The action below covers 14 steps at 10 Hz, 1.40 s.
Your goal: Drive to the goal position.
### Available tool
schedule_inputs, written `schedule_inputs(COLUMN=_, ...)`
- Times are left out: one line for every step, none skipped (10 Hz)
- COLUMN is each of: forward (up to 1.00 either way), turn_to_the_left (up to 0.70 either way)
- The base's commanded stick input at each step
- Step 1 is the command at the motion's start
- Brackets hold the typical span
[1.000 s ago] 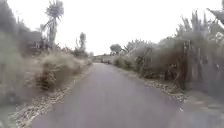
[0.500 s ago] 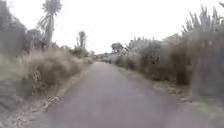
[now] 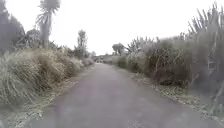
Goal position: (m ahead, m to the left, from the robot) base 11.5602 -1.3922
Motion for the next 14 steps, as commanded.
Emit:
schedule_inputs(forward=1.00, turn_to_the_left=0.00)
schedule_inputs(forward=1.00, turn_to_the_left=0.00)
schedule_inputs(forward=1.00, turn_to_the_left=0.00)
schedule_inputs(forward=1.00, turn_to_the_left=0.00)
schedule_inputs(forward=1.00, turn_to_the_left=0.00)
schedule_inputs(forward=1.00, turn_to_the_left=0.00)
schedule_inputs(forward=1.00, turn_to_the_left=0.40)
schedule_inputs(forward=1.00, turn_to_the_left=0.40)
schedule_inputs(forward=1.00, turn_to_the_left=0.40)
schedule_inputs(forward=1.00, turn_to_the_left=0.00)
schedule_inputs(forward=1.00, turn_to_the_left=0.00)
schedule_inputs(forward=1.00, turn_to_the_left=0.00)
schedule_inputs(forward=1.00, turn_to_the_left=0.00)
schedule_inputs(forward=1.00, turn_to_the_left=0.00)
